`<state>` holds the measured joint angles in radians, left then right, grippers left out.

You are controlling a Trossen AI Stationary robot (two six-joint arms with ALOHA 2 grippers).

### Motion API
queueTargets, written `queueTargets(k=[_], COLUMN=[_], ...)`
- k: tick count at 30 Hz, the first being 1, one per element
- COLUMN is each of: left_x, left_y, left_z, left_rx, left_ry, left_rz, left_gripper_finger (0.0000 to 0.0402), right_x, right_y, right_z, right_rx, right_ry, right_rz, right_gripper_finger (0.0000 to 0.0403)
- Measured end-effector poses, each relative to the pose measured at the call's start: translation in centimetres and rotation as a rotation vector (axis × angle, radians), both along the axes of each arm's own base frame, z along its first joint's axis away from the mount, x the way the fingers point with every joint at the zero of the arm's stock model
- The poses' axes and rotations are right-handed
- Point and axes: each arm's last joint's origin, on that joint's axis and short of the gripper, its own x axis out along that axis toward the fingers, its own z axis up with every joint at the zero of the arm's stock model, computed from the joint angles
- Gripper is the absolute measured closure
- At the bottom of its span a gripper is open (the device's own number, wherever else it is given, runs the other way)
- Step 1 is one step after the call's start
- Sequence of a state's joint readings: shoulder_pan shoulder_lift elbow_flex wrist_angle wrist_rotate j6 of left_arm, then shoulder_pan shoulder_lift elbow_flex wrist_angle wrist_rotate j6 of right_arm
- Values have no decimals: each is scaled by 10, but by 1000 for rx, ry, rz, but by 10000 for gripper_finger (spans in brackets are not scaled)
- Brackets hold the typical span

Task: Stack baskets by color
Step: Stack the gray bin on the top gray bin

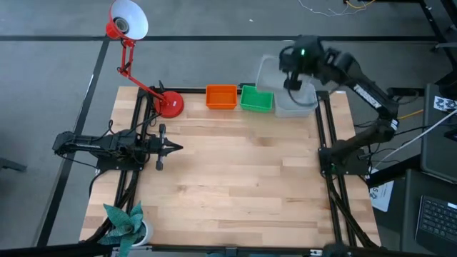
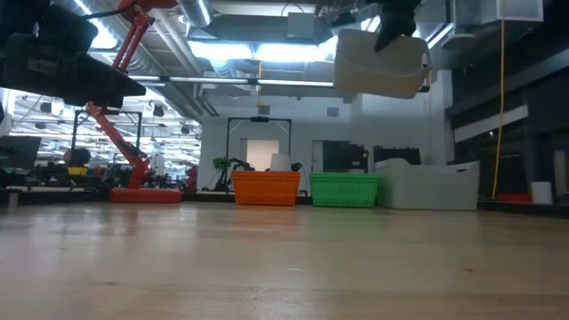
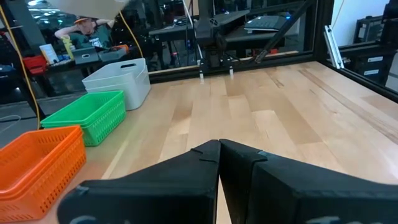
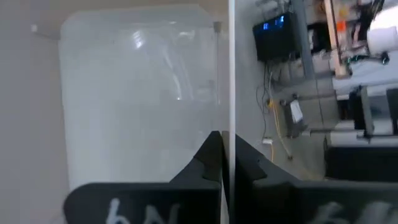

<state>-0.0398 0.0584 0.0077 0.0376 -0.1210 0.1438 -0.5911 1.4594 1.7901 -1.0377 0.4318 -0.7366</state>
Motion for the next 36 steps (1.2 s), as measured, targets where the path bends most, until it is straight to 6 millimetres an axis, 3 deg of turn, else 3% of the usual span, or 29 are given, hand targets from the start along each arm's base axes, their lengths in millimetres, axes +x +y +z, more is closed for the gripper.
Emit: queueTargets(k=[4, 10, 14, 18, 22, 36], left_x=[0, 0, 0, 0, 0, 0], left_y=[0, 0, 0, 0, 0, 0], left_z=[0, 0, 0, 0, 0, 0], left_rx=[7, 28, 49, 101, 128, 128], left_ry=[0, 2, 4, 8, 10, 10], left_rz=[0, 0, 0, 0, -1, -1], left_gripper_finger=[401, 401, 401, 401, 401, 401], right_x=[-7, -15, -31, -61, -84, -68], right_y=[-38, -86, -116, -149, -164, -190], right_z=[3, -22, -28, -45, -58, -96], right_rx=[99, 332, 405, 513, 642, 697], right_ry=[55, 321, 245, 217, 141, 255], right_rz=[-49, -61, 19, -65, -89, 11], right_gripper_finger=[402, 403, 403, 403, 403, 403])
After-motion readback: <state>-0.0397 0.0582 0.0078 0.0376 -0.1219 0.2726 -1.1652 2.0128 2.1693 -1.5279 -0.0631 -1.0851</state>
